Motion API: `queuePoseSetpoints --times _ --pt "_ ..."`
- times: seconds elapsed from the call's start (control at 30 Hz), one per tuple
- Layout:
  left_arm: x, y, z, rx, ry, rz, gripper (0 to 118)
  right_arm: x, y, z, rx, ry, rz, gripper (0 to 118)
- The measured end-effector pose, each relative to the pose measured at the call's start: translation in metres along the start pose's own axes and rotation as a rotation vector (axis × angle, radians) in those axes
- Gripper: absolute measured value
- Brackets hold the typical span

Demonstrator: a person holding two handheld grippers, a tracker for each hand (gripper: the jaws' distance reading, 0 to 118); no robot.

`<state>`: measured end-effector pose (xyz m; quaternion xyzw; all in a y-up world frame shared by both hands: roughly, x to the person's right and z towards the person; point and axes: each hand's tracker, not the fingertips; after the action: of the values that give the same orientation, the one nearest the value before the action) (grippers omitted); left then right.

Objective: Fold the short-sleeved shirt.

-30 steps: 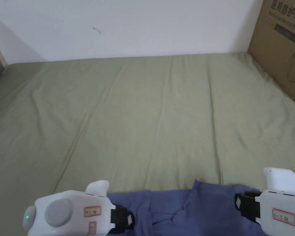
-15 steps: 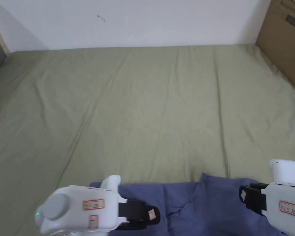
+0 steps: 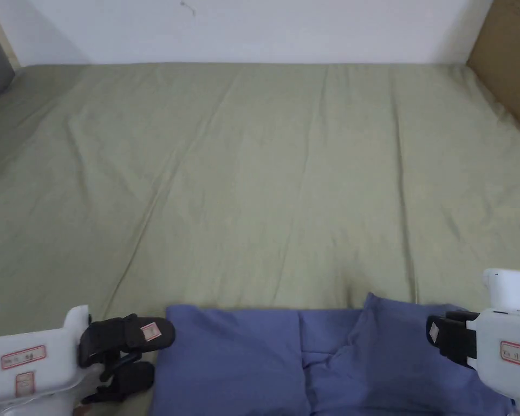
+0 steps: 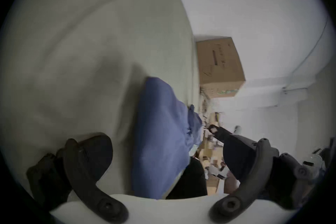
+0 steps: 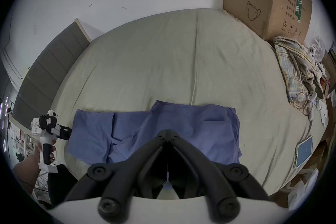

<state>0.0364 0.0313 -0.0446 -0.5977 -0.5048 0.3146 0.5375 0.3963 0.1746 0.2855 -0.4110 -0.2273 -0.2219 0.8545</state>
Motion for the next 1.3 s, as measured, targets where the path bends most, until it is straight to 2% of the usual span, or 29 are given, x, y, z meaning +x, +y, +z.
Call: queuePoseSetpoints --times 0.03,0.1,0.17,0.2,0.23,0.27,0.3,0.33,0.4,0.43,0.57,0.6,0.73,0.83,0.9,1.07,1.2,1.27,1.3 --pt "0.003 -0.002 -0.005 -0.047 -0.066 -0.006 118 0.001 0.000 -0.001 -0.004 -0.006 0.000 0" --pt "-0.006 -0.001 -0.036 -0.129 -0.203 0.089 118 0.001 -0.001 -0.001 -0.009 -0.017 -0.003 0" --pt "-0.004 -0.006 -0.048 -0.148 -0.243 0.114 114 0.002 -0.001 -0.001 -0.018 -0.021 -0.010 0" --pt "-0.006 -0.002 -0.051 -0.087 -0.209 0.044 78 0.003 0.000 -0.001 -0.022 -0.018 -0.015 0" --pt "-0.004 -0.001 -0.055 -0.049 -0.151 0.007 21 0.004 0.001 0.000 -0.025 -0.013 -0.022 0" --pt "-0.010 0.001 -0.054 -0.026 0.029 -0.016 9 0.005 0.001 0.000 -0.024 -0.011 -0.025 0" --pt "-0.026 -0.001 -0.051 -0.009 0.227 -0.050 9 0.005 0.001 0.001 -0.022 -0.012 -0.024 0" --pt "-0.019 -0.005 -0.047 -0.017 0.017 0.023 9 0.005 0.002 0.001 -0.022 -0.017 -0.020 0" --pt "0.002 -0.001 -0.045 0.015 -0.004 0.043 10 0.005 0.004 0.002 -0.019 -0.022 -0.015 0" --pt "0.008 -0.002 -0.034 -0.048 0.200 -0.102 10 0.005 0.005 0.003 -0.014 -0.018 -0.018 0" --pt "0.065 -0.013 0.016 0.026 0.492 -0.333 10 0.003 0.007 0.008 0.008 0.008 -0.022 0" --pt "0.074 -0.014 0.031 0.055 0.554 -0.364 10 0.002 0.007 0.009 0.011 0.014 -0.019 0" --pt "0.113 -0.025 0.082 0.209 0.756 -0.318 10 0.000 0.002 0.015 0.035 0.043 -0.010 0" --pt "0.142 -0.033 0.081 0.208 0.978 -0.500 10 0.001 0.000 0.020 0.048 0.053 -0.017 0" --pt "0.155 -0.040 0.070 0.193 0.959 -0.528 10 0.003 -0.001 0.023 0.051 0.065 -0.023 0" --pt "0.181 -0.040 -0.003 0.078 0.656 -0.444 10 0.010 -0.005 0.028 0.060 0.066 -0.031 0" --pt "0.176 -0.035 -0.082 -0.036 0.642 -0.443 11 0.020 -0.005 0.030 0.067 0.055 -0.059 0" --pt "0.168 -0.031 -0.116 -0.086 0.626 -0.410 15 0.024 -0.004 0.033 0.076 0.039 -0.058 0" --pt "0.163 -0.031 -0.126 -0.118 0.600 -0.366 25 0.025 -0.004 0.034 0.081 0.033 -0.054 0"
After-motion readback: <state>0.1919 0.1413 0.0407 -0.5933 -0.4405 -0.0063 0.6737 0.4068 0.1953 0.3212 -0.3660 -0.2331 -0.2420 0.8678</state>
